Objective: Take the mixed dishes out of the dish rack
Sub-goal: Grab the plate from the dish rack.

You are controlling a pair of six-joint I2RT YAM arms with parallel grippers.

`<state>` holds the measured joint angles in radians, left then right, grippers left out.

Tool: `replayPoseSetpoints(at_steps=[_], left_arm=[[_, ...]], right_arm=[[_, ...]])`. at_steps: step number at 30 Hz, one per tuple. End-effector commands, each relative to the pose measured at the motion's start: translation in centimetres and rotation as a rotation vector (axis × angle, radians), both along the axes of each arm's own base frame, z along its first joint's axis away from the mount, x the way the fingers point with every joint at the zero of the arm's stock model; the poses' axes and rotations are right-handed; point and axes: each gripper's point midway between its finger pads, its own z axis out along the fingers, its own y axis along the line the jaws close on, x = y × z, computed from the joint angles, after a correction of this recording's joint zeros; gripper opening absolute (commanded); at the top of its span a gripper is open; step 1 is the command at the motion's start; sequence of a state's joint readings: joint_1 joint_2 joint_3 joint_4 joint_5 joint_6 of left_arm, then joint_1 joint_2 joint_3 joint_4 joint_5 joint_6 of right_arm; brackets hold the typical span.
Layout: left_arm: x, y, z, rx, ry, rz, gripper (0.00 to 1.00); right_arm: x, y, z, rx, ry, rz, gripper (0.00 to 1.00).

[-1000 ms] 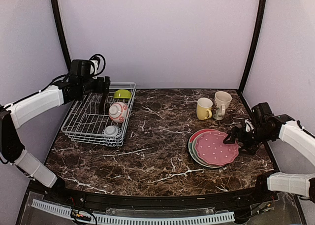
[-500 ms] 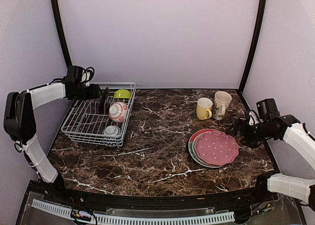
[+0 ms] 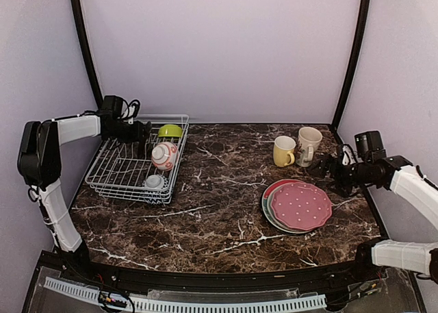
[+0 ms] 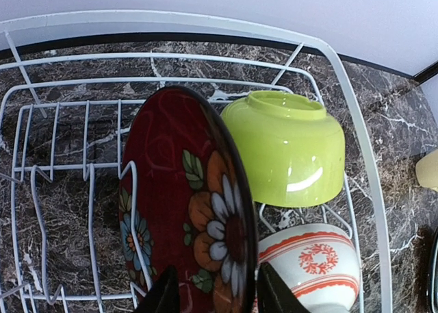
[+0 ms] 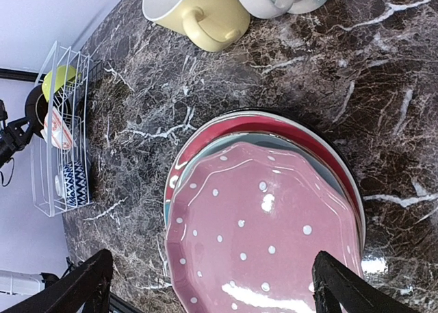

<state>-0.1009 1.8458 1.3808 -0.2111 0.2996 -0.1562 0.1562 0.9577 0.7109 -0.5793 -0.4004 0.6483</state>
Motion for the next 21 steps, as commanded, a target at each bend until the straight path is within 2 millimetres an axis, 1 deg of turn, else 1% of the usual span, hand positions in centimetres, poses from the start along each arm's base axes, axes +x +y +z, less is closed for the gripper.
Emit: replayPoseSetpoints(at_steps=[1,3,5,10,14,16,19,20,21], left_arm=[[0.1,-0.3,-0.3,0.012,0.033,-0.032,0.30],[0.2,-0.2,-0.4,0.025,0.034,-0.030,0.26],[0.3,0.0,-0.4,0.037,0.034,-0.029,0.22],[0.2,0.2,0.1,0.060,0.037,-0.029,0.12],[0.2,0.4,1.4,0.068,0.012,-0.026,0.04],[0.0,0.5,2.2,0.077,-0.005,-0.023,0.02],[-0.2,0.9,3.4,0.094,-0.030,-0.014,0.01],[-0.4,1.0,4.3,0.095,-0.047,-0.013,0.01],[-0.5,1.0,4.6,0.098,-0.055,-0.011,0.01]], right_arm=[[1.7,0.8,1.9,0.045,-0.063,0.017,0.99],[1.9,1.0,2.1,0.051,-0.067,0.024,0.99],[2.4,1.1,2.7,0.046,-0.087,0.028,0.99],[3.6,0.3,5.4,-0.042,-0.146,0.042,0.99],[4.2,-0.7,7.5,-0.110,-0.200,0.027,0.99],[4.4,-1.3,8.1,-0.137,-0.214,0.001,0.99],[4.4,-2.5,8.0,-0.158,-0.187,-0.080,0.99],[4.4,-2.5,8.0,-0.158,-0.187,-0.087,0.99],[4.4,-2.5,8.0,-0.157,-0.188,-0.087,0.99]])
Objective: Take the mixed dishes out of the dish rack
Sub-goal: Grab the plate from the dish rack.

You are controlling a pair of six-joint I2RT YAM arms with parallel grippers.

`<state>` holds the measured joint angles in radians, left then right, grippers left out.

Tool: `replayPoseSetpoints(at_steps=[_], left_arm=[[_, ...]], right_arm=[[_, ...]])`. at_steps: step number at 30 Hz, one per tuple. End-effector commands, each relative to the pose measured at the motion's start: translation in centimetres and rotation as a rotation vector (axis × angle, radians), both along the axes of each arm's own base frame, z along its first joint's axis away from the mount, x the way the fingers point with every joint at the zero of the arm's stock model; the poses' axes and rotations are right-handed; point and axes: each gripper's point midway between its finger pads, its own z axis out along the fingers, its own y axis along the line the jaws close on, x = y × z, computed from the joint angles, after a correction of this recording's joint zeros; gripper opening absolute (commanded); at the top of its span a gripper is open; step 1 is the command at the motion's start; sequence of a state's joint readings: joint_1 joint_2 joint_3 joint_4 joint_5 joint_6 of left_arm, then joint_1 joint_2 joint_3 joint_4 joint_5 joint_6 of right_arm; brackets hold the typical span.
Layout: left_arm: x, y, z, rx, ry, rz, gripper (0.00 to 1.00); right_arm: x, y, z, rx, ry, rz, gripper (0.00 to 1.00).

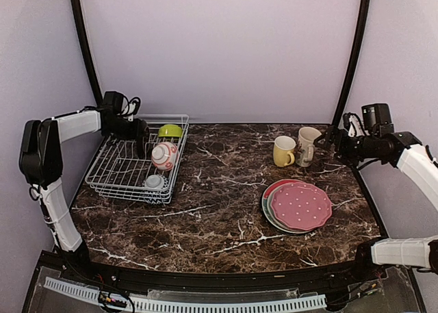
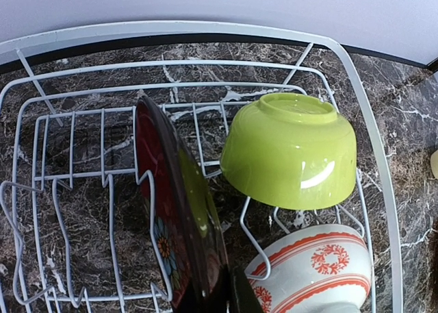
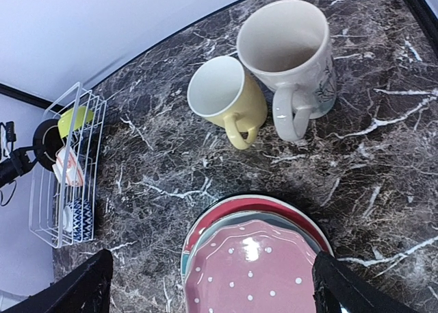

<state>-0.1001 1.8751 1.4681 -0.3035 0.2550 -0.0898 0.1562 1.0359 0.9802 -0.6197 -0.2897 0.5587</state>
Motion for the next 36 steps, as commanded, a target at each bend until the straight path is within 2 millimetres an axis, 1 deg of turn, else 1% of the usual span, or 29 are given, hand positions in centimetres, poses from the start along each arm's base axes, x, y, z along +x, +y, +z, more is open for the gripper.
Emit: replayPoseSetpoints(at_steps=[1,2,5,8,9,12,16,17,20,21,22,23,24,25,26,27,28,29,30,31,32,33,34,35,36], left_arm=[[-1.4,0.4,5.1,0.020,-0.083,0.002,0.01],[-1.6,0.4,5.6,0.021,-0.093,0.003,0.01],[-2.6,0.7,8.0,0.022,-0.149,0.012,0.01],[-3.3,0.8,10.3,0.017,-0.209,0.017,0.01],[-3.8,0.9,11.2,0.016,-0.229,0.019,0.01],[-4.7,1.2,13.0,0.015,-0.290,0.031,0.01],[-6.1,0.5,15.7,-0.002,-0.373,0.016,0.01],[-6.3,0.3,16.1,-0.002,-0.386,0.012,0.01],[-7.5,-1.6,17.5,0.008,-0.444,-0.037,0.01],[-7.9,-2.7,17.8,0.024,-0.466,-0.062,0.01],[-8.4,-3.3,18.0,0.034,-0.480,-0.076,0.01],[-8.8,-4.5,18.2,0.047,-0.503,-0.099,0.01],[-9.3,-5.0,18.1,0.067,-0.517,-0.109,0.01],[-9.9,-6.5,18.4,0.081,-0.545,-0.154,0.01],[-10.4,-7.1,18.2,0.096,-0.555,-0.164,0.01],[-11.1,-8.8,18.4,0.112,-0.580,-0.213,0.01],[-11.5,-9.3,18.0,0.134,-0.586,-0.225,0.01],[-12.3,-10.8,18.0,0.164,-0.610,-0.271,0.01],[-12.5,-11.0,17.7,0.203,-0.617,-0.268,0.01],[-13.6,-12.8,17.6,0.236,-0.641,-0.327,0.01],[-13.8,-13.0,17.2,0.292,-0.653,-0.336,0.01],[-15.0,-14.8,17.1,0.303,-0.674,-0.384,0.01],[-15.4,-15.2,16.5,0.361,-0.687,-0.405,0.01],[-16.6,-17.0,16.0,0.376,-0.705,-0.459,0.01],[-17.9,-18.6,15.6,0.429,-0.733,-0.513,0.01]], right_arm=[[0.0,-1.4,0.1,-0.038,0.008,-0.068,0.99],[0.0,-1.0,0.2,-0.028,0.006,-0.051,0.99],[0.0,-0.2,0.6,0.008,-0.012,-0.015,0.99],[0.2,0.3,1.3,0.039,-0.042,0.006,0.99],[0.2,0.5,1.5,0.048,-0.048,0.013,0.99],[0.3,1.0,1.9,0.071,-0.063,0.029,0.99],[0.7,1.6,1.7,0.105,-0.053,0.047,0.99],[0.7,1.8,1.7,0.115,-0.048,0.054,0.99],[1.0,2.5,1.6,0.150,-0.045,0.077,0.99],[1.0,2.8,1.6,0.159,-0.044,0.084,0.99],[1.1,3.0,1.6,0.167,-0.046,0.091,0.99],[1.2,3.2,1.5,0.175,-0.044,0.095,0.99],[1.2,3.5,1.5,0.183,-0.041,0.102,0.99],[1.3,3.8,1.5,0.188,-0.039,0.109,0.99],[1.4,4.2,1.5,0.192,-0.040,0.121,0.99],[1.4,4.6,1.5,0.196,-0.039,0.134,0.99],[1.4,5.0,1.4,0.198,-0.035,0.145,0.99],[1.4,5.4,1.4,0.200,-0.032,0.158,0.99],[1.4,5.9,1.4,0.203,-0.030,0.171,0.99],[1.3,6.5,1.4,0.206,-0.028,0.187,0.99],[1.3,7.1,1.4,0.212,-0.029,0.203,0.99],[1.3,7.6,1.3,0.214,-0.025,0.218,0.99],[1.3,8.3,1.0,0.217,-0.016,0.232,0.99],[1.2,8.9,0.9,0.221,-0.011,0.248,0.99],[1.2,9.5,0.6,0.227,-0.003,0.260,0.99]])
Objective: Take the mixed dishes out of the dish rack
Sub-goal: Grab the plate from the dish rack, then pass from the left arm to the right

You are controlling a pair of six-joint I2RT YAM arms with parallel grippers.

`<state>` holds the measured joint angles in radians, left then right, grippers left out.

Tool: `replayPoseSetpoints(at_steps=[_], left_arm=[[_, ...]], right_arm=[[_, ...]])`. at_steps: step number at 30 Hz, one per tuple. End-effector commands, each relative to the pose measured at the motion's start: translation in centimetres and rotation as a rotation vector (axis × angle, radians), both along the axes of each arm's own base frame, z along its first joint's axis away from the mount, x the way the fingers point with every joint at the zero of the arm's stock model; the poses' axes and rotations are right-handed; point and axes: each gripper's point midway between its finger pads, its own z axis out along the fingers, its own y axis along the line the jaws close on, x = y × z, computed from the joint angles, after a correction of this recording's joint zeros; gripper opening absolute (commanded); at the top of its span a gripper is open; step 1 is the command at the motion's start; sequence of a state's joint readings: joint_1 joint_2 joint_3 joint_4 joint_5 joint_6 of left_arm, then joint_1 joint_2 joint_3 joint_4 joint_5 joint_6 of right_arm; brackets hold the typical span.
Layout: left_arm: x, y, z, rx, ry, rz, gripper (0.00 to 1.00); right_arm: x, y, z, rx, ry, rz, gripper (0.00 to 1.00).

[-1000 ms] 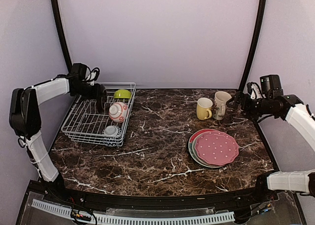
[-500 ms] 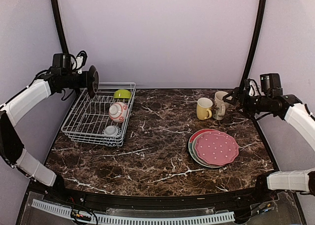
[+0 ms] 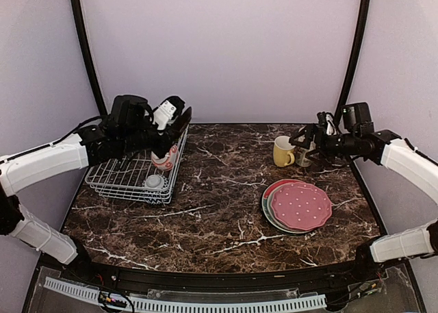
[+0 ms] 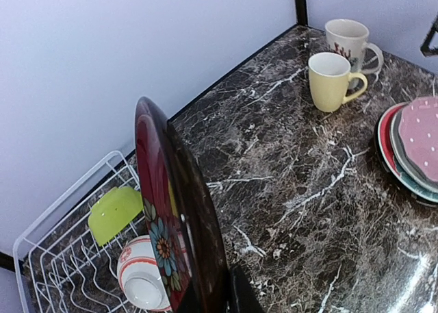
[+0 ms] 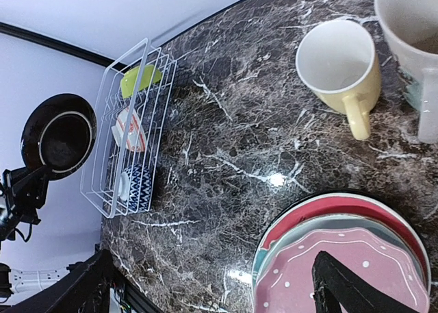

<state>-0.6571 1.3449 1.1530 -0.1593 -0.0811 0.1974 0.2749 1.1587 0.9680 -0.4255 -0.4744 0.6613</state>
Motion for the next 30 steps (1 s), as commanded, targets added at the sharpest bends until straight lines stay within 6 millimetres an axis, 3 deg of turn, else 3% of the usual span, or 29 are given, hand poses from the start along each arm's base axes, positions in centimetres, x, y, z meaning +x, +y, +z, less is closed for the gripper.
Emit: replayPoseSetpoints(at_steps=[1,4,9,15,21,28,30], left_arm=[[-2.9,-3.5,1.9,0.171,-0.253,-0.088,0.01],[-5.3,-6.1,-0.2,0.372,-0.352,-0.143,0.01],[-6.8,-8.7,-4.0,0.626,-0.459,-0.147,0.01],[-9.3,-11.5,-6.7,0.743,-0.534,-0.204,0.01],[-10.7,-13.0,-7.4,0.781,-0.595,-0.201,0.01],[-11.5,-13.8,-8.1,0.803,-0.623,-0.211,0.01],[-11.6,-14.0,-8.3,0.808,-0.626,-0.214,0.01]], right_arm=[[0.3,2.9,0.6,0.050,-0.026,0.069,0.99],[0.1,5.0,0.3,0.071,-0.020,0.115,0.99],[-0.1,8.5,-0.1,0.097,-0.012,0.185,0.99],[-0.6,13.0,-0.9,0.142,0.019,0.277,0.99],[-1.2,16.7,-2.4,0.171,0.059,0.356,0.98],[-1.7,20.0,-3.5,0.211,0.110,0.450,0.70],[-1.8,20.2,-3.5,0.223,0.112,0.458,0.56]])
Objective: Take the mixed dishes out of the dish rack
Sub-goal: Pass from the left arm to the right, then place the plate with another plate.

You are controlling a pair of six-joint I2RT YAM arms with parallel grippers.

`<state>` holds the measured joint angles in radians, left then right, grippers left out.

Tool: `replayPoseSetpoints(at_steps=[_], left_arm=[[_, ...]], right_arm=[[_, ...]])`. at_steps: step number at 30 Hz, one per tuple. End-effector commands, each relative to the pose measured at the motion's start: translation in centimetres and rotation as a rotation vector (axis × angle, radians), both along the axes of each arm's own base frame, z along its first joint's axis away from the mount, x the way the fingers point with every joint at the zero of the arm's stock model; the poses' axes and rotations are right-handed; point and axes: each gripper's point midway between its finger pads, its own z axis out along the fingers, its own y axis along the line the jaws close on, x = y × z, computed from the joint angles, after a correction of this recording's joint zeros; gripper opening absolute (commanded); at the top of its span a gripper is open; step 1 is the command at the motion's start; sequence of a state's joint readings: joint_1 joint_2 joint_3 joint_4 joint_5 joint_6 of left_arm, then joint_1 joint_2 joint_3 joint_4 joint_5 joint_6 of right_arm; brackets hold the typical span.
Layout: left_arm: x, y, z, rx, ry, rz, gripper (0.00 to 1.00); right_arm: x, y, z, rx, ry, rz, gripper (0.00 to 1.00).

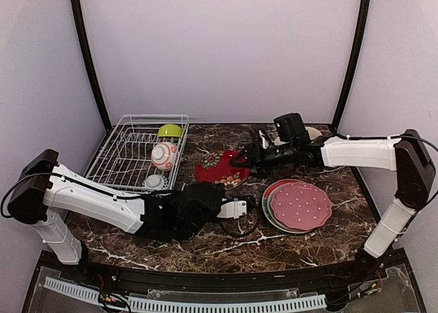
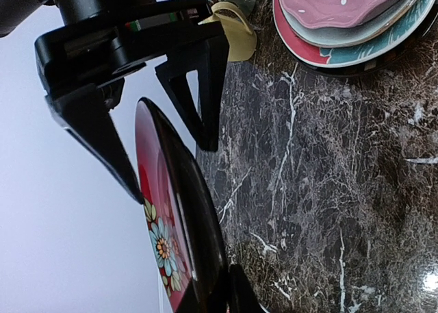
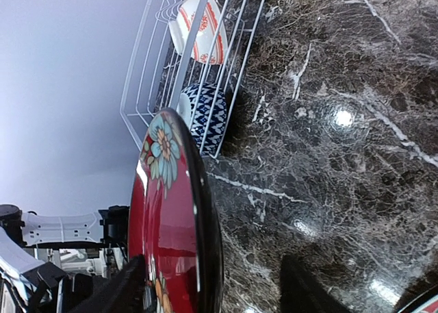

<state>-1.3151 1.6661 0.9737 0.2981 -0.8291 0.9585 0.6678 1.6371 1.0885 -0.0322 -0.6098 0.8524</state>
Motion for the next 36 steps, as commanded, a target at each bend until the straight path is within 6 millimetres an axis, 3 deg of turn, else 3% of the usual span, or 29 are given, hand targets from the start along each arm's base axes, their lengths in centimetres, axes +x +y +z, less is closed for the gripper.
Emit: replayPoseSetpoints(at_steps=[1,6,10,13,18,20,25,30,35,36], left_arm=[[0.1,-0.2,1.7,-0.056,-0.062,0.031,0.01],[0.1,-0.3,1.8,-0.076,-0.059,0.036,0.02],[-0.1,-0.3,2.3,-0.116,-0.041,0.032,0.11],[-0.3,-0.3,2.9,-0.159,-0.019,0.024,0.29],[-0.7,-0.1,4.1,-0.256,0.026,0.007,0.74],[-0.6,0.3,5.5,-0.323,0.049,0.002,0.83],[1.3,2.2,8.3,-0.514,0.145,0.046,0.90],[5.4,6.4,11.4,-0.717,0.234,0.139,0.92],[10.2,11.8,12.6,-0.922,0.305,0.308,0.94],[10.8,12.2,12.4,-0.942,0.329,0.318,0.94]], right_arm=[[0.1,1.5,1.8,0.077,-0.032,0.047,0.47],[0.2,0.7,2.1,0.056,-0.052,0.019,0.14],[0.5,-1.0,2.5,0.045,-0.077,-0.028,0.00],[0.7,-2.5,3.0,0.043,-0.094,-0.068,0.00],[1.0,-5.7,3.8,0.030,-0.115,-0.140,0.00],[0.9,-7.1,3.8,0.013,-0.117,-0.165,0.00],[-0.1,-10.2,3.1,-0.059,-0.113,-0.214,0.00],[-1.9,-13.7,1.7,-0.132,-0.086,-0.264,0.00],[-4.0,-16.5,0.7,-0.155,-0.051,-0.306,0.00],[-4.3,-17.0,0.4,-0.163,-0.042,-0.315,0.00]])
